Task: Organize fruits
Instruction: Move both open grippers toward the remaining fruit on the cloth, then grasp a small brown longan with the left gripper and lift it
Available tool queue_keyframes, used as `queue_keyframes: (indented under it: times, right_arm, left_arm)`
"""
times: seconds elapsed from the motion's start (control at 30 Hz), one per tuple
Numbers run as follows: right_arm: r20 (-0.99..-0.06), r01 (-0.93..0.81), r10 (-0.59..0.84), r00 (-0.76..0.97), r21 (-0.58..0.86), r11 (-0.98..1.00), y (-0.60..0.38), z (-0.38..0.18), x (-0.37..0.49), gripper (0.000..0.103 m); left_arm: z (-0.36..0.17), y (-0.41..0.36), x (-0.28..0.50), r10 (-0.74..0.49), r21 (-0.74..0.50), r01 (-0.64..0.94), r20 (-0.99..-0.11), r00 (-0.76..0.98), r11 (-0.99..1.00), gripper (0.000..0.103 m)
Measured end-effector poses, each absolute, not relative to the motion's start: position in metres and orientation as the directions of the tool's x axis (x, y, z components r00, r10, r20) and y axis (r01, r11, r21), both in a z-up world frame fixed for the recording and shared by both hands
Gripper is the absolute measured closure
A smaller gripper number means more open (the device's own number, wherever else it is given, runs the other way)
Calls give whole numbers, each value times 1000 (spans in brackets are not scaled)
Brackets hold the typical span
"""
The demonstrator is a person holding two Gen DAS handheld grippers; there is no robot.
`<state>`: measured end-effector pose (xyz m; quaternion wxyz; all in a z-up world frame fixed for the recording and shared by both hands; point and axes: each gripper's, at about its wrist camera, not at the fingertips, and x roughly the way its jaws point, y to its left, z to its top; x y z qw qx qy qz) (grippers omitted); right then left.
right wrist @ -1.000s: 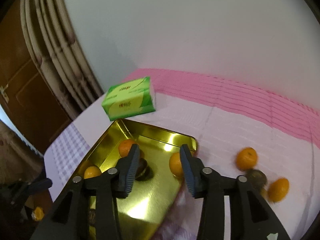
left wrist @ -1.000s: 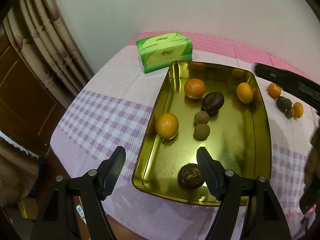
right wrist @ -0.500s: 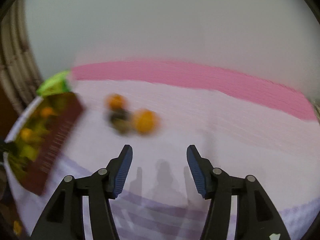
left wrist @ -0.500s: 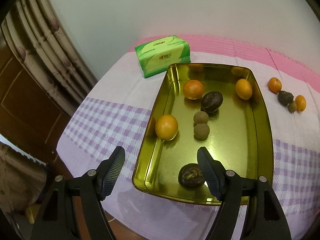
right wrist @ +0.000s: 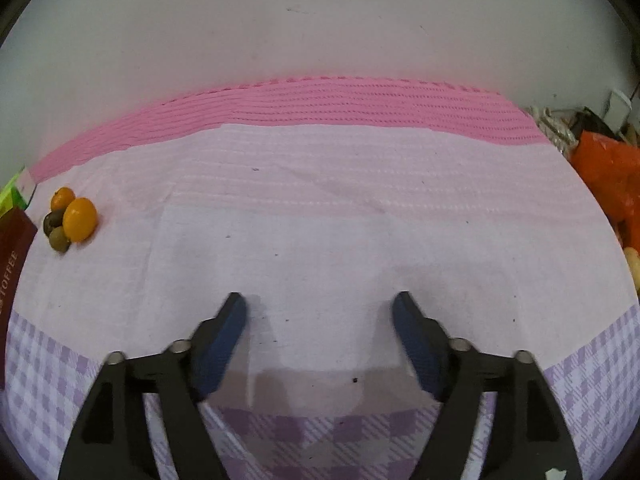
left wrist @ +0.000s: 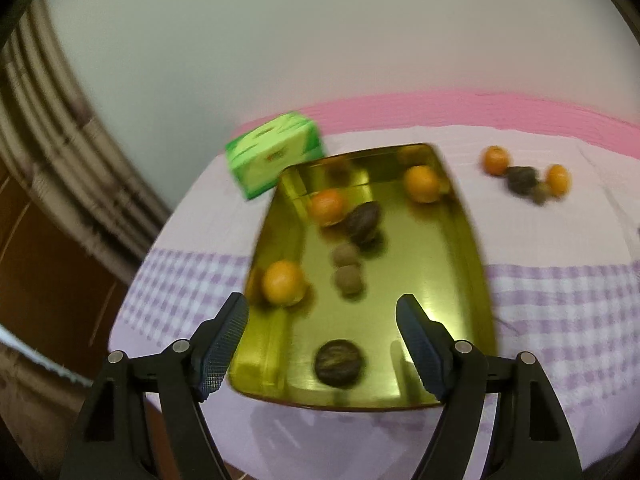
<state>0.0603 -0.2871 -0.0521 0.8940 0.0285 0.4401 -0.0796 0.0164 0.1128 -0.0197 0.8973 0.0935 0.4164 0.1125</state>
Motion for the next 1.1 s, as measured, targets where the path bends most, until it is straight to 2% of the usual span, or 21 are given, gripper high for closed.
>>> queue_keyframes:
  times: [0.1,0.2,0.3,0.53,0.7,0.77,0.87,1.1]
  right_arm:
    - [-797,149,-107,594,-21,989,-284,-54,62,13]
    - [-800,141,-99,592,-18,990,-284,-54,64,10]
    - [-799,140,-94,594,-13,990,-288,-56,61,9]
    - [-790,136,-54,611,38,990,-296,-56,58,8]
    - [-784,132,-28,620,69,989,-299,-55,57,7]
    - [-783,127,-17,622,79,989,-300,-55,57,6]
    - [-783,122,-12,621,82,989,-299,-54,57,4]
    - [-783,109,3,621,91,990,-299,-55,59,2]
  left_arm:
    - [-14,97,16,171,188,-40,-756,632,981,26]
    - [-12,79,19,100,157,38,-776,623,987,26]
    - [-7,62,30,-5,73,108,-808,589,991,26]
    - [6,31,76,-171,-101,160,-837,520,982,28]
    - [-9,19,121,-258,-224,129,-861,438,966,44]
    - [-21,15,135,-285,-261,113,-869,405,959,56]
    - [-44,10,153,-323,-313,90,-873,365,946,68]
    - [-62,-4,174,-377,-368,101,-839,391,924,69]
